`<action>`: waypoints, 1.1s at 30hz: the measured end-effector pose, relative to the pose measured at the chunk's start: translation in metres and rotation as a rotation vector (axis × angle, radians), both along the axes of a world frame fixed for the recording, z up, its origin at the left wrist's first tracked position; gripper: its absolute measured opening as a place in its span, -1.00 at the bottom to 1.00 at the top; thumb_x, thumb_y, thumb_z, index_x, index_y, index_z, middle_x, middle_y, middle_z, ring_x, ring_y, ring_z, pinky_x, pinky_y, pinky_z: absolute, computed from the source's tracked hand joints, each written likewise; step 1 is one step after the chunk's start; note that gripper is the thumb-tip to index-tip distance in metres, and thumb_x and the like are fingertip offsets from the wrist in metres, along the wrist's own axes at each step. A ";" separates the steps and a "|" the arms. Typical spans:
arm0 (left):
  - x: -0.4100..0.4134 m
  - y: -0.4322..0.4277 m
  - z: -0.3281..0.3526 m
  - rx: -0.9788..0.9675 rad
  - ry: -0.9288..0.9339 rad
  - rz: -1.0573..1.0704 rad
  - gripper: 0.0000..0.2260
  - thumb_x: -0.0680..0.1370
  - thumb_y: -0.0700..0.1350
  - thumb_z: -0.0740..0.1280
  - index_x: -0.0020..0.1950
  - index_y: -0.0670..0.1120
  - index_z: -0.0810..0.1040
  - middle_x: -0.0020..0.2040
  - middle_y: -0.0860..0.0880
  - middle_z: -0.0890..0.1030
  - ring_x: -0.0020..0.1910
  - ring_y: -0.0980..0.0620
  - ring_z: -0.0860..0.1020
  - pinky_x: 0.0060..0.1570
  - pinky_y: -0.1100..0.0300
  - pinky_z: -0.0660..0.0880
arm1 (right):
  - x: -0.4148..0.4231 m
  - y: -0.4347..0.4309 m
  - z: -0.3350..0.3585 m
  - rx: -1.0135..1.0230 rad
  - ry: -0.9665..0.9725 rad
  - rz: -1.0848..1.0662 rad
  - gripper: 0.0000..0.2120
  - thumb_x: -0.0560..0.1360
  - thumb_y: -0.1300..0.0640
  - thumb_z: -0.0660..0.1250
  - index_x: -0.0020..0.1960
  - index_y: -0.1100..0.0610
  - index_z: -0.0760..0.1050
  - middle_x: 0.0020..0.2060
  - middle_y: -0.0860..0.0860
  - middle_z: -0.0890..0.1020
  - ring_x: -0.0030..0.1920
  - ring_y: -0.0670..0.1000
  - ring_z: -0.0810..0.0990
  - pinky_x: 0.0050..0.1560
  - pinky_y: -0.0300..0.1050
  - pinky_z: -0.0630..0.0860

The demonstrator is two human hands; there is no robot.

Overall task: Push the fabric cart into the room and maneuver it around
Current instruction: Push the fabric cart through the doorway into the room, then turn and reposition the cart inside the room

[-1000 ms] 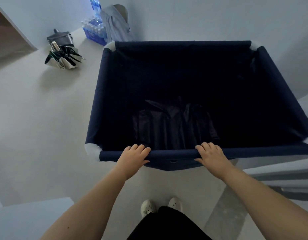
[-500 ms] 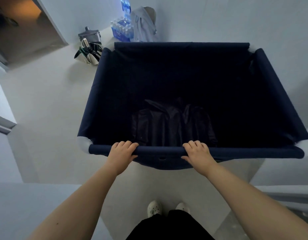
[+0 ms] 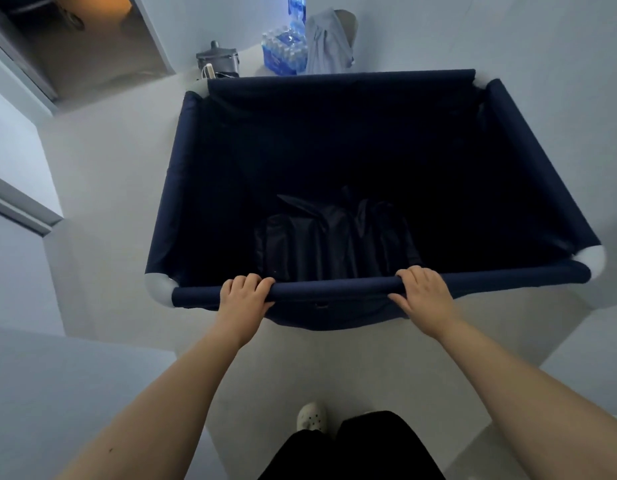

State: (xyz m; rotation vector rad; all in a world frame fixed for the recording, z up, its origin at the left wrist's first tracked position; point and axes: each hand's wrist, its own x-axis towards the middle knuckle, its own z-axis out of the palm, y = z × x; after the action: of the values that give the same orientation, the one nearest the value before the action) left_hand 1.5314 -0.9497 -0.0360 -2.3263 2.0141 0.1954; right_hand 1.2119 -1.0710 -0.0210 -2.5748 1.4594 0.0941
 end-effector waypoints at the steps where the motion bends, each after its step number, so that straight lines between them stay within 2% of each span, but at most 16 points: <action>1: -0.001 -0.001 -0.001 -0.012 0.002 0.014 -0.66 0.54 0.03 0.26 0.28 -0.01 0.40 0.11 -0.07 0.54 0.06 -0.13 0.47 0.12 -0.02 0.37 | -0.007 -0.006 0.000 -0.019 -0.013 -0.005 -0.60 0.47 -0.02 0.33 0.18 0.22 0.42 0.01 0.14 0.55 0.03 0.17 0.50 0.18 0.07 0.40; 5: -0.008 -0.006 -0.005 -0.041 -0.018 0.049 -0.67 0.51 0.01 0.31 0.25 -0.02 0.43 0.08 -0.07 0.55 0.03 -0.13 0.49 0.08 -0.05 0.40 | -0.017 -0.033 0.000 -0.039 -0.046 0.005 -0.61 0.44 0.10 0.39 0.19 0.25 0.45 0.05 0.19 0.57 0.09 0.22 0.51 0.28 0.16 0.35; 10: -0.031 -0.018 -0.004 -0.049 -0.036 0.113 -0.66 0.50 0.02 0.32 0.24 -0.03 0.44 0.06 -0.06 0.56 0.01 -0.11 0.50 0.05 -0.04 0.42 | -0.020 -0.072 0.001 -0.014 -0.014 0.051 -0.59 0.45 0.06 0.38 0.20 0.25 0.43 0.06 0.18 0.56 0.12 0.20 0.49 0.30 0.16 0.34; 16: -0.066 -0.045 -0.003 -0.064 -0.050 0.179 -0.65 0.47 0.00 0.37 0.22 -0.06 0.47 0.04 -0.07 0.58 -0.02 -0.12 0.52 0.00 -0.05 0.45 | -0.033 -0.127 0.002 -0.042 0.043 0.132 -0.57 0.41 0.01 0.41 0.13 0.27 0.46 -0.03 0.19 0.57 0.03 0.23 0.52 0.15 0.15 0.41; 23: -0.097 -0.071 -0.005 -0.093 -0.074 0.192 -0.63 0.41 -0.03 0.45 0.17 -0.08 0.50 -0.01 -0.09 0.59 -0.06 -0.14 0.54 -0.01 -0.07 0.48 | -0.056 -0.165 0.004 -0.056 0.071 0.187 -0.57 0.45 -0.05 0.34 0.16 0.23 0.43 0.00 0.15 0.56 0.06 0.18 0.50 0.16 0.08 0.38; 33: -0.128 -0.096 -0.005 -0.104 -0.113 0.142 -0.62 0.37 -0.03 0.49 0.14 -0.07 0.53 -0.05 -0.09 0.61 -0.09 -0.14 0.56 -0.05 -0.07 0.50 | -0.102 -0.173 0.003 -0.067 0.036 0.141 -0.57 0.43 -0.04 0.37 0.14 0.24 0.45 -0.02 0.16 0.57 0.04 0.19 0.52 0.15 0.12 0.42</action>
State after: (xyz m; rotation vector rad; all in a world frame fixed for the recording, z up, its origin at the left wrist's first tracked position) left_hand 1.4038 -1.0459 -0.0413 -2.4830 1.8508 -0.0346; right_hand 1.1100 -1.2442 -0.0179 -2.7419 1.3128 0.1129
